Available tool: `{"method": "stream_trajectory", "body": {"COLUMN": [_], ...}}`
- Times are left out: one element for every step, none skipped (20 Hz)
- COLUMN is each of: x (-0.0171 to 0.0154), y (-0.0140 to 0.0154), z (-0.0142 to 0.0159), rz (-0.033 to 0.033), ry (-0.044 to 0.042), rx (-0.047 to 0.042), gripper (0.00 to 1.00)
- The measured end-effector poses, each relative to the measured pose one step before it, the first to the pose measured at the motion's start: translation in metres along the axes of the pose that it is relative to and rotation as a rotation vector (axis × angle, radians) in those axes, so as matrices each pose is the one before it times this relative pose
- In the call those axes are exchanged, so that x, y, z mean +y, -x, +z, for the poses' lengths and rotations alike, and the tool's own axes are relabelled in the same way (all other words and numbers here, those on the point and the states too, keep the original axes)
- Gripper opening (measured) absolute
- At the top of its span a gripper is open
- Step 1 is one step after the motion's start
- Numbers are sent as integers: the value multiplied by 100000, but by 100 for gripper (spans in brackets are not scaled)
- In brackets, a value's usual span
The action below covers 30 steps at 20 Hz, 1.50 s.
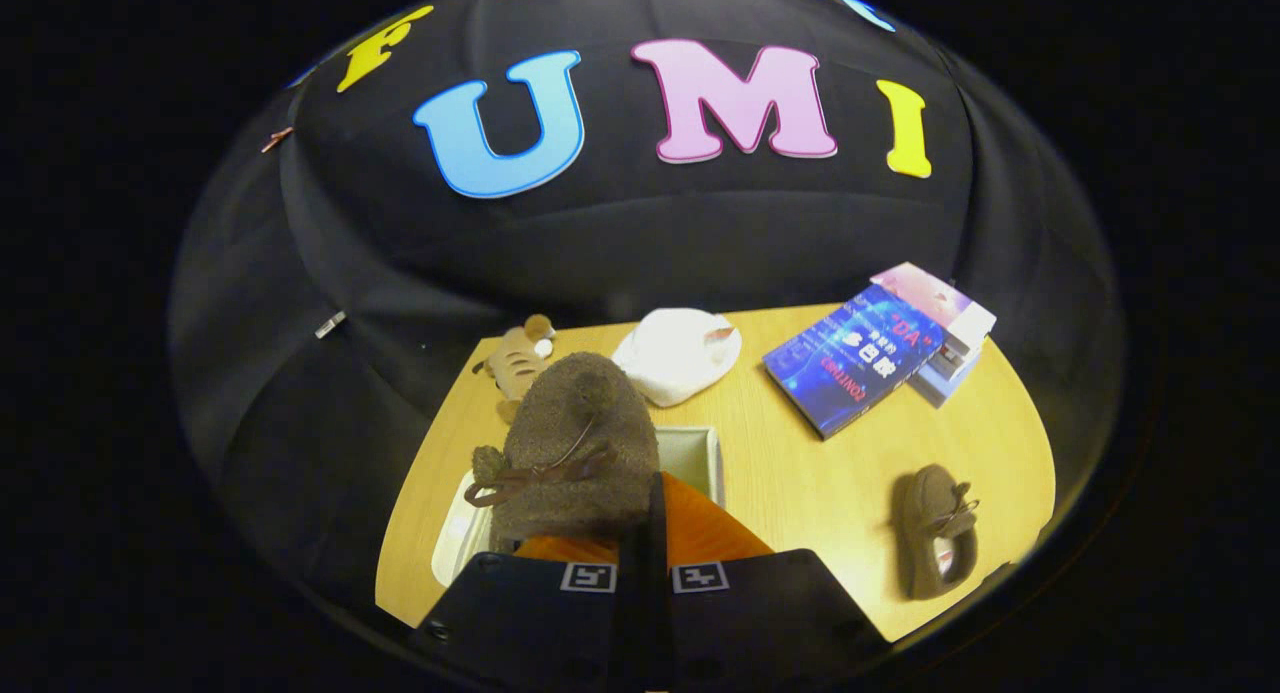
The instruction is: Open the storage box then place both shoes into the box .Put the left shoe in first, then the right shoe, with the right side of both shoes facing outward in a uniform manner.
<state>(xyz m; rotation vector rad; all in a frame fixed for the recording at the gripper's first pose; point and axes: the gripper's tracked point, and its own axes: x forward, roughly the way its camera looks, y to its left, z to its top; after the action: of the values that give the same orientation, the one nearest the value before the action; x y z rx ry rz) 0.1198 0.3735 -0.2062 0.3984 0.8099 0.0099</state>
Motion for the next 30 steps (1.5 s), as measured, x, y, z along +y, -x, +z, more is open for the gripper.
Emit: {"method": "stream_trajectory", "body": {"x": [512,444,348,356,299,328,403,349,253,166,309,239,227,107,-56,102,507,467,-300,-151,-109,-158,-188,-134,-96,-97,62,-154,-158,1], "y": [-710,-736,-682,-756,-688,-587,-587,-418,-410,-421,-237,-191,-80,-306,-42,-154,-133,-148,140,136,-281,111,96,64,48,105,160,116,75,34], "z": [-1047,-1193,-1038,-851,-747,-656,-544,-415,-411,-509,-359,-187,194,96,-12,-205,-216,-317,-465,-276,237,264,-16,-56,-141,-126,-157,-260,-291,-612], "rz": [-1929,-2284,-2186,-1972,-1267,-788,-333,-406,-785,-614,-369,21,-88,-312,-291,532,2549,2040,-892,393,556,57,102,187,207,100,109,-220,49,281], "ry": [-174,176,-266,-820,-925,-890,19,958,1046,805,401,-144,-650,-733,-289,-96,-787,-1380,-241,-941,-1027,-389,294,129,413,677,696,1195,1957,1966], "rx": [2041,1791,1431,1388,1093,1358,1505,907,912,888,402,256,-164,-495,154,997,1016,1145,2403,900,-1015,-578,404,396,378,607,489,709,200,1083], "gripper": [6,6,6,6,6,6,6,6,6,6,6,6,6,7,8,9,9,20,30,41,52,63,68,76,78,80,82,85,86,89]}}
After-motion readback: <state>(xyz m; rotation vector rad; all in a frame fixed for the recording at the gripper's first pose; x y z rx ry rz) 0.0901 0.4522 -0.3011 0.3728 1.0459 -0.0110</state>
